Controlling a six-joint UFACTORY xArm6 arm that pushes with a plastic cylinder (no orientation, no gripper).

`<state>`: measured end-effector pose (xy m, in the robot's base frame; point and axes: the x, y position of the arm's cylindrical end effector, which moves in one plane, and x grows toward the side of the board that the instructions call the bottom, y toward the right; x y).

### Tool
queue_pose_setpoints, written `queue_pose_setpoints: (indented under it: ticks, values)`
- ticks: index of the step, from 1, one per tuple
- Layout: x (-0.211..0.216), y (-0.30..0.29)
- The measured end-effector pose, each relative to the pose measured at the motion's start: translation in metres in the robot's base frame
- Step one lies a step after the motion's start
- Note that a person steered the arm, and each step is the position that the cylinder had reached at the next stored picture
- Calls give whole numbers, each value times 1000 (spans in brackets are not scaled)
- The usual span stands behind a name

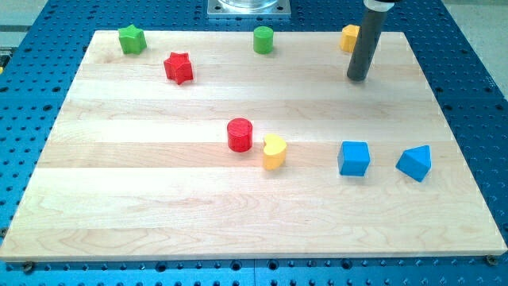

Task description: Place the triangle top right to the yellow heart

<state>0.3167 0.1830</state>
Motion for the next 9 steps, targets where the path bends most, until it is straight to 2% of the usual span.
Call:
queue_pose_setpoints:
  ticks: [4,6,8,9]
  values:
    - [7,-1]
    - [18,-50]
    - [143,92]
    - [202,94]
